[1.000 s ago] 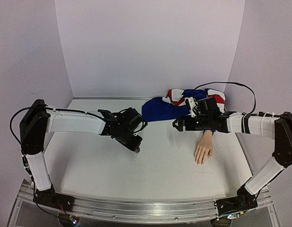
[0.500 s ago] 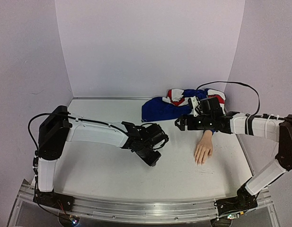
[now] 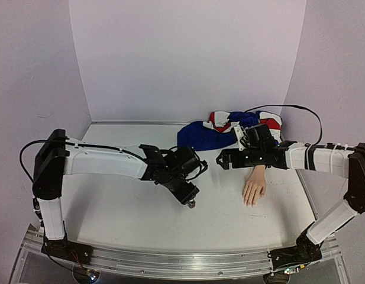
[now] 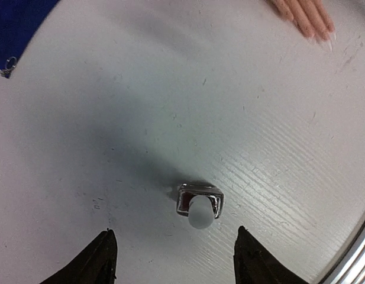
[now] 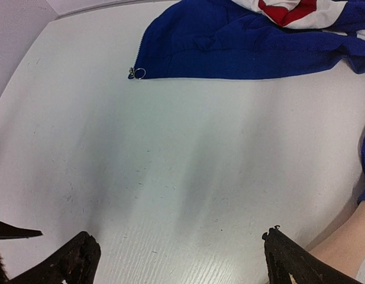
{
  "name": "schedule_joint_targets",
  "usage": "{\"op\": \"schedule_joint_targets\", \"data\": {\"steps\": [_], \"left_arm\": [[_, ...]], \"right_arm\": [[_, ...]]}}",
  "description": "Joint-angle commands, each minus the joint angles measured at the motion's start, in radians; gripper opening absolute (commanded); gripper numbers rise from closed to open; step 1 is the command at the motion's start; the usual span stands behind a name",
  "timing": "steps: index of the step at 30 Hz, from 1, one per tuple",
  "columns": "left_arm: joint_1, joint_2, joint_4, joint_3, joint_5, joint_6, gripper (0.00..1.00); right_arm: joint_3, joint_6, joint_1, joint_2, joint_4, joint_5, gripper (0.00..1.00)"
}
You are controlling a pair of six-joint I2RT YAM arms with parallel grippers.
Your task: Paint the nails
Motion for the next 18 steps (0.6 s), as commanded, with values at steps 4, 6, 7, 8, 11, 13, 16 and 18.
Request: {"op": "schedule_joint_targets", "data": {"steps": [4, 6, 7, 8, 11, 13, 16, 18], "left_arm": [[0.053, -0.277, 0.02, -0.026, -0.171, 0.076, 0.77], [0.097, -0.335, 0.032, -0.06, -0.187, 0.065, 0.81], [0.114, -0.368, 0.046, -0.086, -0.196, 0.058, 0.82], [0.135, -0.403, 0.065, -0.117, -0.201, 0.05, 0.84], [0.194, -0.503, 0.137, -0.211, -0.206, 0.028, 0.87], [0.217, -0.552, 0.168, -0.26, -0.219, 0.03, 0.89], [0.23, -0.588, 0.178, -0.289, -0.238, 0.032, 0.9], [0.232, -0.591, 0.178, -0.294, -0.239, 0.032, 0.9]], "right_arm": [[0.086, -0.017, 0.161, 0.084, -0.097, 0.043, 0.98], [0.117, -0.012, 0.222, 0.117, -0.127, 0.063, 0.98], [0.136, -0.007, 0.254, 0.135, -0.143, 0.069, 0.98], [0.154, -0.002, 0.285, 0.157, -0.159, 0.07, 0.98], [0.211, 0.009, 0.377, 0.228, -0.206, 0.083, 0.94], [0.249, 0.008, 0.431, 0.269, -0.244, 0.128, 0.92], [0.288, 0.011, 0.476, 0.306, -0.29, 0.183, 0.9], [0.3, 0.02, 0.481, 0.319, -0.307, 0.218, 0.88]]}}
